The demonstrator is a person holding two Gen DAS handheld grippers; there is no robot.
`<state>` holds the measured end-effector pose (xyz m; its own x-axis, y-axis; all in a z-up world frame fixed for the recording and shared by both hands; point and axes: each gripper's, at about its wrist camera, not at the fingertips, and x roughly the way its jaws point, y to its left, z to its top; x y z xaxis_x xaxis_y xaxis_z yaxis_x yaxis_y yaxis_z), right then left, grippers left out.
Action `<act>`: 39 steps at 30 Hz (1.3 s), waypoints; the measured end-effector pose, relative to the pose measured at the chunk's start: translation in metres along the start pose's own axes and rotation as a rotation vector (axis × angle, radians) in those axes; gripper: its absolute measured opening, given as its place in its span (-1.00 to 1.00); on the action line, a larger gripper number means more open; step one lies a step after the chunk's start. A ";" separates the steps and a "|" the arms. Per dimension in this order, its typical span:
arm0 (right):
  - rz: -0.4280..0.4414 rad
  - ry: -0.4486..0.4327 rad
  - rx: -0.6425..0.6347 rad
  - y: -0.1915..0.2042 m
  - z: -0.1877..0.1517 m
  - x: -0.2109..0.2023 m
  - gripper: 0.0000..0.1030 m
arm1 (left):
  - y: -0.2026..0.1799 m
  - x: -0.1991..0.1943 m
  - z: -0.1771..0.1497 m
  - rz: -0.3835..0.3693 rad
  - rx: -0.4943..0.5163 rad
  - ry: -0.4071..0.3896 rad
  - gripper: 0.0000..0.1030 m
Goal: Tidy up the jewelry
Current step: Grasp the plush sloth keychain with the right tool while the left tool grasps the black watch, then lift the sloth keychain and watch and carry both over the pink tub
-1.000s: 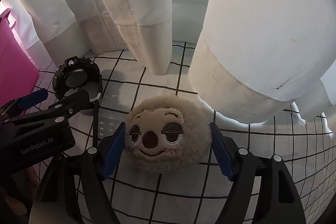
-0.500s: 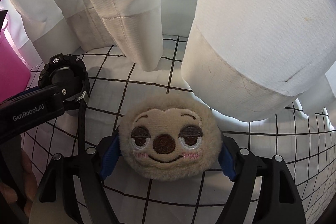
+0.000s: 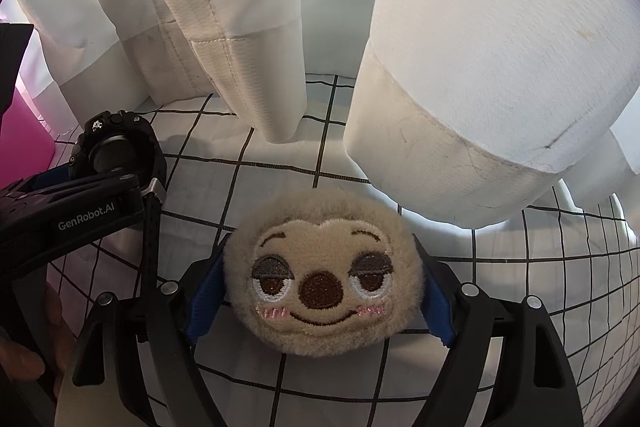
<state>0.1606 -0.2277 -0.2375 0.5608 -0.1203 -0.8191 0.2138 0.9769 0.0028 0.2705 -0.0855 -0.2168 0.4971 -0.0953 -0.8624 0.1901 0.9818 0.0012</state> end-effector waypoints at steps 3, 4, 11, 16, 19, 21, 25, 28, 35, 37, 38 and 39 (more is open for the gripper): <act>0.004 -0.002 0.004 0.000 -0.003 -0.004 0.49 | 0.006 -0.011 -0.006 -0.021 -0.014 -0.014 0.47; 0.005 -0.003 0.006 -0.001 -0.004 -0.005 0.48 | 0.007 -0.014 -0.006 -0.027 -0.017 -0.017 0.29; 0.006 -0.015 0.013 0.002 -0.014 -0.014 0.31 | 0.012 -0.023 -0.011 -0.052 -0.030 -0.018 -0.34; 0.018 -0.026 0.032 0.000 -0.022 -0.021 0.22 | 0.028 -0.028 -0.019 -0.056 -0.044 -0.019 -0.39; 0.026 -0.034 0.045 -0.003 -0.028 -0.025 0.20 | 0.034 -0.031 -0.028 -0.055 -0.053 -0.021 -0.42; 0.032 -0.042 0.056 -0.005 -0.032 -0.029 0.19 | 0.041 -0.034 -0.035 -0.060 -0.067 -0.022 -0.44; 0.039 -0.073 0.070 -0.008 -0.041 -0.041 0.19 | 0.053 -0.041 -0.042 -0.057 -0.082 -0.037 -0.45; 0.048 -0.093 0.069 -0.011 -0.046 -0.052 0.19 | 0.060 -0.050 -0.049 -0.064 -0.096 -0.048 -0.46; 0.064 -0.126 0.063 -0.017 -0.048 -0.071 0.19 | 0.063 -0.074 -0.059 -0.070 -0.092 -0.089 -0.48; 0.069 -0.134 0.066 -0.019 -0.048 -0.076 0.19 | 0.061 -0.080 -0.056 -0.075 -0.092 -0.099 -0.48; 0.071 -0.139 0.067 -0.021 -0.047 -0.077 0.19 | 0.060 -0.083 -0.056 -0.077 -0.093 -0.103 -0.48; 0.073 -0.143 0.066 -0.021 -0.048 -0.081 0.19 | 0.060 -0.088 -0.057 -0.078 -0.093 -0.108 -0.48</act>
<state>0.0723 -0.2304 -0.1991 0.6838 -0.0780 -0.7255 0.2177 0.9708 0.1008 0.1895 -0.0088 -0.1698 0.5731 -0.1841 -0.7985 0.1550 0.9812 -0.1150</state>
